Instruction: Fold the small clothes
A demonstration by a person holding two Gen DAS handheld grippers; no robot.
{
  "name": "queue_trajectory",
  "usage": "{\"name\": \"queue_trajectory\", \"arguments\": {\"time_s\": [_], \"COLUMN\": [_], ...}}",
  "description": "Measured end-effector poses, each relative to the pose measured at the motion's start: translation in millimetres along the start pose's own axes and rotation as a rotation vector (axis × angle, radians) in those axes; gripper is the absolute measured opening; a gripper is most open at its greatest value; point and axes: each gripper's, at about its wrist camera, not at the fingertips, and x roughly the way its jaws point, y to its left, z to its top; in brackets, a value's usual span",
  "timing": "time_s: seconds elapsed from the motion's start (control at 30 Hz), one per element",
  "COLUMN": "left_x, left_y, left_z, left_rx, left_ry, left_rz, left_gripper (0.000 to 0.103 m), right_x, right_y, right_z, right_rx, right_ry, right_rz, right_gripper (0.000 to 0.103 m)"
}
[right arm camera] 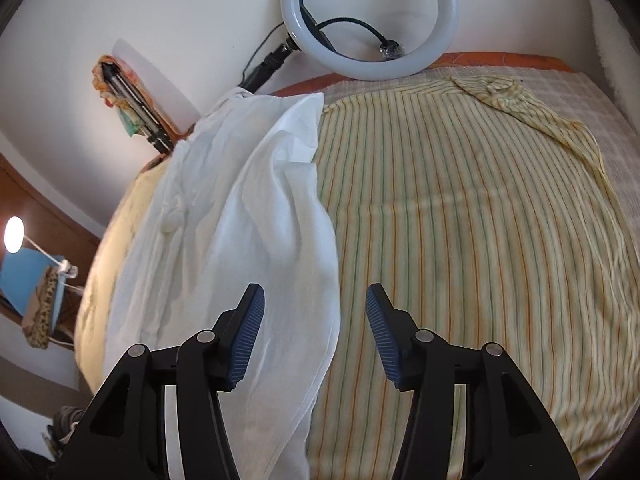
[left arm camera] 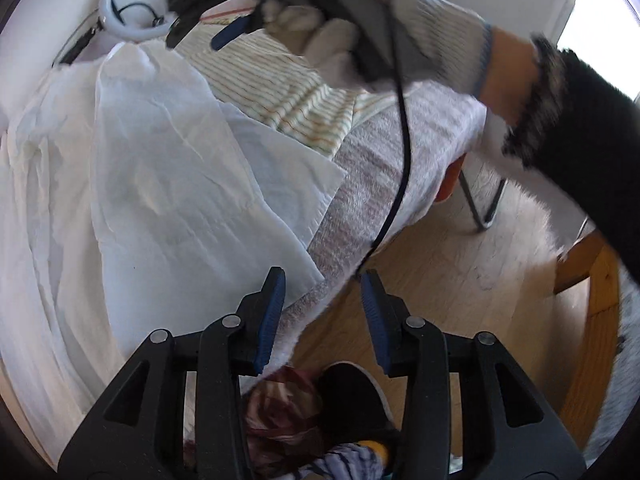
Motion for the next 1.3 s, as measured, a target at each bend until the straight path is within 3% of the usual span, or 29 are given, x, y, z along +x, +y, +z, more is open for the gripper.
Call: {"name": "queue_trajectory", "arguments": {"time_s": [0.1,0.17,0.23,0.3,0.57,0.6,0.63,0.67,0.8,0.87,0.9,0.97,1.0,1.17,1.3], "left_x": [0.9,4.1,5.8,3.6,-13.7,-14.2,-16.8,-15.3,-3.7,5.4,5.6,5.1,6.2,-3.6,-13.0], "left_y": [6.6,12.4,22.4,32.3,40.3,38.0,35.7,32.7,17.9,17.0,18.6,24.5,29.5,39.5,45.7], "left_z": [0.2,0.5,0.4,-0.6,0.6,1.1,1.5,1.8,0.3,-1.4,-1.1,-0.2,-0.2,3.7,8.1], "left_rx": [-0.018,-0.044,-0.083,-0.13,-0.192,-0.183,-0.169,-0.157,-0.068,-0.053,-0.056,-0.077,-0.098,-0.168,-0.218], "left_ry": [-0.019,-0.034,-0.043,-0.054,-0.133,-0.133,-0.125,-0.118,-0.076,-0.047,-0.054,-0.062,-0.057,-0.099,-0.143], "left_rz": [0.014,0.019,-0.003,-0.047,-0.109,-0.104,-0.099,-0.098,-0.041,0.003,0.015,0.002,-0.022,-0.107,-0.155], "left_gripper": [0.038,0.015,0.006,0.003,0.003,0.006,0.024,0.048,0.051,0.034,0.029,0.006,0.005,0.0,0.0], "right_x": [14.2,22.0,29.8,35.4,31.6,30.2,29.9,29.7,27.7,25.5,24.2,20.0,17.3,8.4,-22.9], "right_y": [0.2,-0.9,-1.5,-0.9,1.5,0.2,-0.7,-1.6,-3.5,-8.5,-12.8,-22.2,-24.9,-16.0,-2.5], "right_z": [7.2,10.5,12.4,14.2,31.6,36.1,39.9,43.2,44.8,42.8,41.8,38.5,36.1,18.0,-21.2], "right_rx": [-0.016,-0.021,-0.023,-0.028,-0.069,-0.064,-0.06,-0.056,-0.066,-0.049,-0.03,0.022,0.04,0.019,-0.006], "right_ry": [0.023,0.029,0.043,0.05,-0.006,-0.016,-0.024,-0.031,-0.024,-0.01,-0.004,0.002,-0.005,0.019,0.034], "right_rz": [-0.014,-0.018,-0.008,-0.01,-0.069,-0.078,-0.084,-0.086,-0.049,-0.025,-0.025,0.012,0.032,0.074,0.148], "right_gripper": [0.039,0.037,0.013,0.006,0.0,0.0,0.0,0.0,0.0,0.001,0.006,0.028,0.045,0.046,0.046]}}
